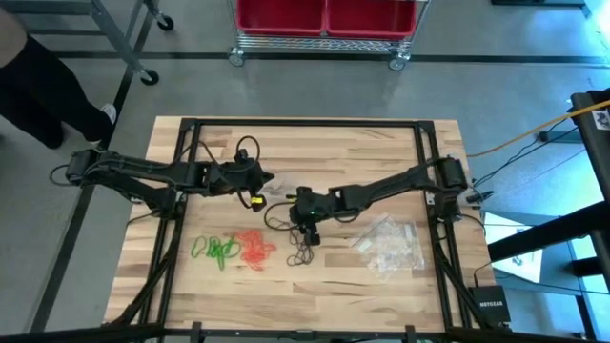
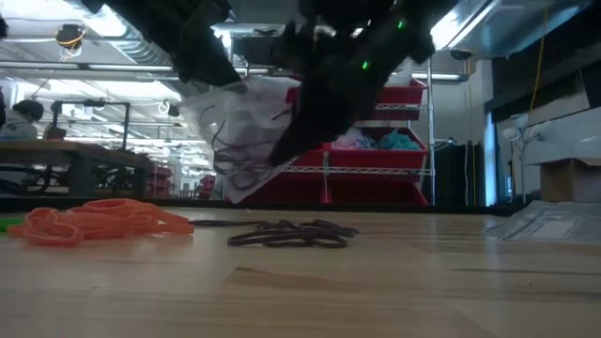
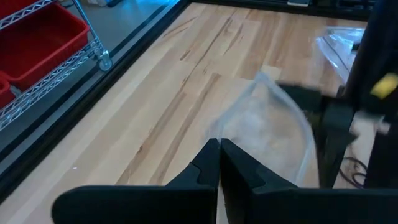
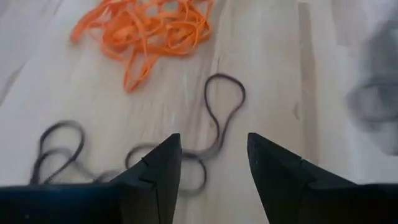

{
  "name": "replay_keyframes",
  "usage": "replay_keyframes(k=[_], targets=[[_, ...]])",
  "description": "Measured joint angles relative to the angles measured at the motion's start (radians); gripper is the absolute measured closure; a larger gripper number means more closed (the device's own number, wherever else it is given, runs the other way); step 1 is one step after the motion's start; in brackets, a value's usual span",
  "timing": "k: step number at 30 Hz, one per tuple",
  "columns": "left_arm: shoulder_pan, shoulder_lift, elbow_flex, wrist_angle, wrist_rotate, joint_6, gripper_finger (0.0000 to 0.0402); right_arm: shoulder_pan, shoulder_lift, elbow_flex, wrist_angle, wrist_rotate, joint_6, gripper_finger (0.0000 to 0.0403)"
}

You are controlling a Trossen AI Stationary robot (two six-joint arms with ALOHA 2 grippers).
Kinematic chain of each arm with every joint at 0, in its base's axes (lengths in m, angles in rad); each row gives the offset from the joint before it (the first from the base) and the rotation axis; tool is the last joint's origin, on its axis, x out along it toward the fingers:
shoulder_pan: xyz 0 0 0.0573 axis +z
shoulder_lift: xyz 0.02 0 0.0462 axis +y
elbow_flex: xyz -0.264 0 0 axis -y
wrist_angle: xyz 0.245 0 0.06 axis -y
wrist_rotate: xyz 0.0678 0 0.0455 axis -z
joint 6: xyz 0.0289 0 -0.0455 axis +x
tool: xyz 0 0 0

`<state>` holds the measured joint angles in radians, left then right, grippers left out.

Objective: Sort rubber bands
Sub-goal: Put the black rubber band into the transparent zip bag

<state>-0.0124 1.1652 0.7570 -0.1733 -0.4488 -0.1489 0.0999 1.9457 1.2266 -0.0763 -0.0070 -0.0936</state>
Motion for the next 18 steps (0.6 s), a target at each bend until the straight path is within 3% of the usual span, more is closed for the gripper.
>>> replay_keyframes(k=[11, 14, 18], targets=[[0.000, 0.000, 0.000, -0.001, -0.001, -0.007, 0.0401, -0.009, 0.168, 0.002, 0.129, 0.075, 0.132, 0.0229], [0.000, 0.000, 0.000, -0.001, -0.001, -0.008, 0.0401, -0.009, 0.177, 0.004, 0.142, 0.076, 0.143, 0.0252], [0.000, 0.000, 0.000, 0.000, 0.000, -0.017, 0.0401, -0.007, 0.177, 0.004, 0.137, 0.081, 0.142, 0.0317]])
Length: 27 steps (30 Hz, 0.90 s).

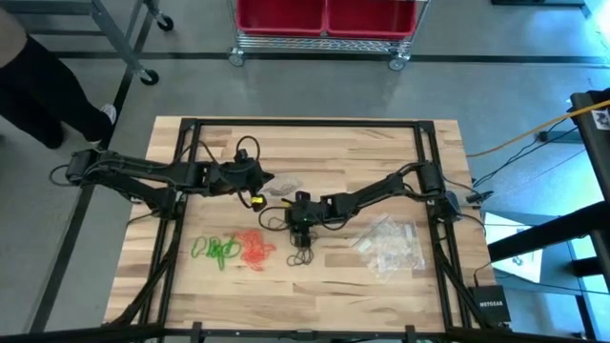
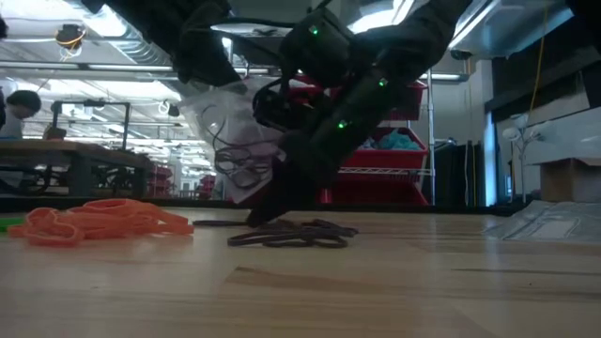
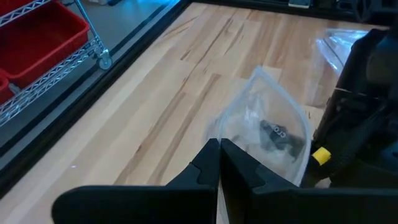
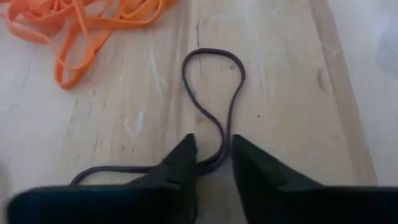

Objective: Sort rubber bands
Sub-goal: Put the black rubber band into the transparent zip bag

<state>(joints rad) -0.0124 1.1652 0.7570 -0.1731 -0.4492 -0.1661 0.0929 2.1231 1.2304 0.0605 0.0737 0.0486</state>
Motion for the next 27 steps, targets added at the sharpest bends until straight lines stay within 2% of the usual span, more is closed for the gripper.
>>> replay_keyframes(k=[3, 5, 12, 20, 27], targets=[[0.000, 0.000, 0.000, 0.001, 0.000, -0.006, 0.0401, -0.002, 0.000, 0.000, -0.011, 0.006, 0.000, 0.0379], [0.000, 0.000, 0.000, 0.000, 0.000, -0.006, 0.0402, -0.003, 0.000, 0.002, -0.019, 0.015, 0.001, 0.0394], [0.000, 0.000, 0.000, 0.000, 0.000, -0.006, 0.0401, -0.003, -0.082, -0.007, -0.089, 0.051, -0.021, 0.0402], [0.000, 0.000, 0.000, -0.001, 0.000, -0.002, 0.0401, -0.003, -0.306, -0.004, -0.165, 0.108, -0.093, 0.0403], [0.000, 0.000, 0.000, -0.002, 0.000, 0.003, 0.0401, -0.008, -0.482, -0.003, -0.131, 0.123, -0.164, 0.0403]])
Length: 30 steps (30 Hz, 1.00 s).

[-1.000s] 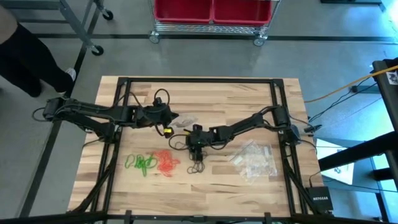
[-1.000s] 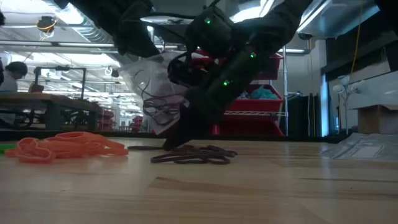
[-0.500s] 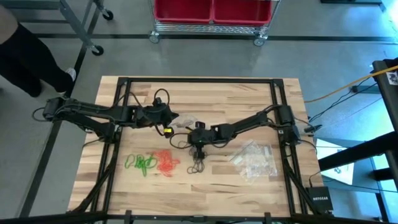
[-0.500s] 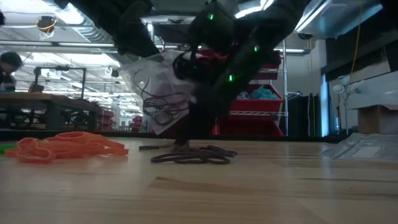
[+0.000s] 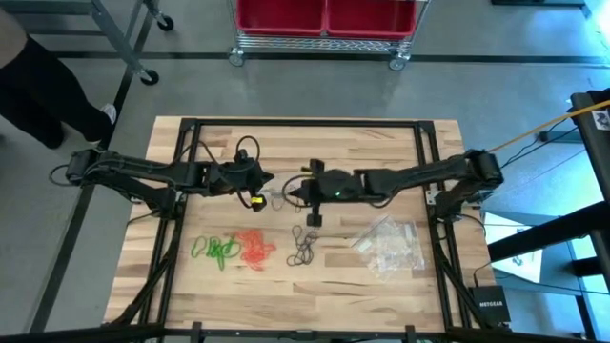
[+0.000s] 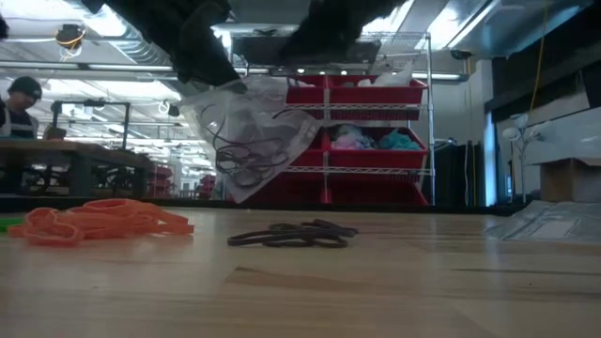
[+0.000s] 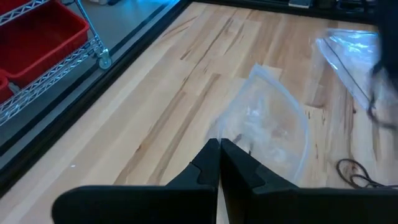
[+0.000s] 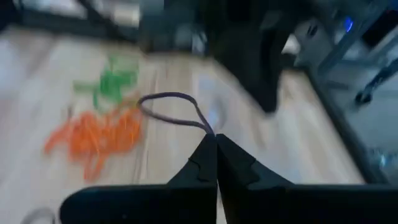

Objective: Sort rubber bands
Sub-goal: Put the black rubber band into the transparent zip bag

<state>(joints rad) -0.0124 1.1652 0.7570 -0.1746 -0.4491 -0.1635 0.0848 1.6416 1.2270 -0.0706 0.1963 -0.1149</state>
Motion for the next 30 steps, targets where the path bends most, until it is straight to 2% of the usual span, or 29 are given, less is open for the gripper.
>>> replay_keyframes(k=[5, 10, 14, 23, 30], targets=[[0.000, 0.000, 0.000, 0.003, 0.000, 0.018, 0.0401, -0.035, -0.022, 0.001, 0.150, -0.002, -0.050, 0.0403], [0.000, 0.000, 0.000, 0.002, 0.001, 0.027, 0.0402, -0.086, 0.016, 0.000, 0.334, -0.009, -0.076, 0.0403], [0.000, 0.000, 0.000, 0.002, 0.001, 0.034, 0.0401, -0.114, 0.057, 0.002, 0.438, -0.067, -0.076, 0.0403], [0.000, 0.000, 0.000, 0.003, 0.001, 0.031, 0.0401, -0.125, 0.124, 0.000, 0.451, -0.066, -0.077, 0.0403], [0.000, 0.000, 0.000, 0.002, 0.000, 0.029, 0.0402, -0.125, 0.125, 0.001, 0.269, -0.046, -0.129, 0.0403]])
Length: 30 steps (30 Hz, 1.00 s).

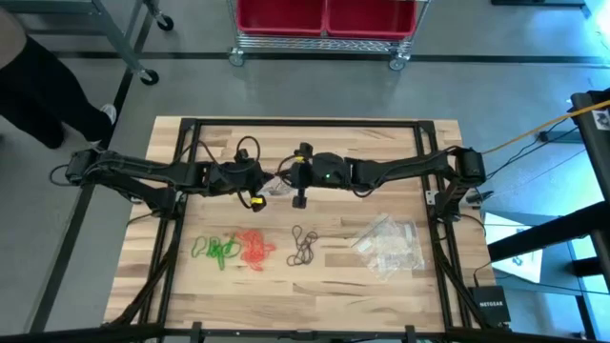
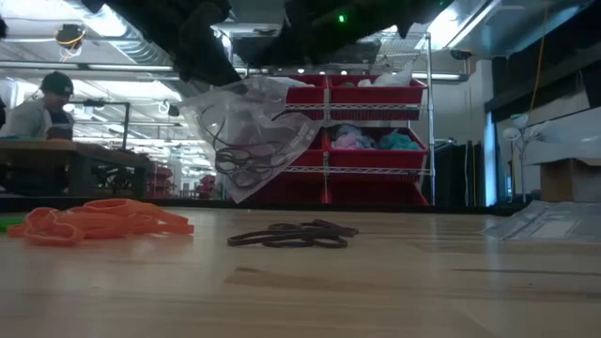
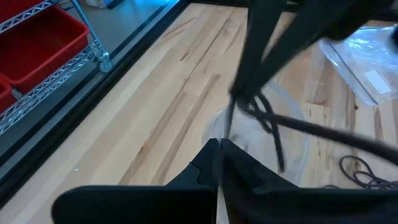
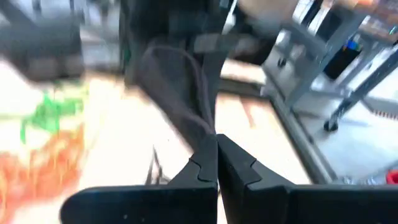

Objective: Sort rubber bands
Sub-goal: Put the black rubber band into the transparent zip bag

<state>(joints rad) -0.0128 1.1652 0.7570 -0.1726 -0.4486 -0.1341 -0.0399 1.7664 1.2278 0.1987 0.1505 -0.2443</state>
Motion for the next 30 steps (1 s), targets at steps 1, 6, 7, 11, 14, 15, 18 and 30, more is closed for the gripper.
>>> replay_keyframes(k=[1, 6, 7, 11, 14, 15, 18, 30], targets=[[0.000, 0.000, 0.000, 0.001, 0.000, 0.000, 0.0401, 0.000, 0.000, 0.000, -0.030, 0.004, -0.001, 0.0403], [0.000, 0.000, 0.000, -0.001, 0.000, 0.000, 0.0401, 0.000, -0.014, 0.000, -0.140, 0.026, -0.041, 0.0403], [0.000, 0.000, 0.000, -0.001, 0.000, 0.000, 0.0402, 0.001, -0.020, 0.000, -0.147, 0.025, -0.045, 0.0403], [0.000, 0.000, 0.000, 0.000, 0.000, 0.000, 0.0401, 0.000, -0.046, 0.000, -0.165, 0.022, -0.052, 0.0403], [0.000, 0.000, 0.000, 0.001, 0.000, -0.008, 0.0401, 0.000, -0.050, 0.000, -0.173, 0.013, -0.053, 0.0403], [0.000, 0.000, 0.000, 0.001, 0.000, -0.012, 0.0401, 0.000, -0.050, 0.000, -0.177, 0.006, -0.053, 0.0403], [0.000, 0.000, 0.000, 0.002, 0.000, -0.015, 0.0401, 0.000, -0.042, 0.000, -0.175, -0.004, -0.052, 0.0403], [-0.001, 0.000, 0.000, 0.005, 0.001, -0.036, 0.0402, -0.006, -0.040, 0.000, -0.258, 0.092, 0.112, 0.0403]])
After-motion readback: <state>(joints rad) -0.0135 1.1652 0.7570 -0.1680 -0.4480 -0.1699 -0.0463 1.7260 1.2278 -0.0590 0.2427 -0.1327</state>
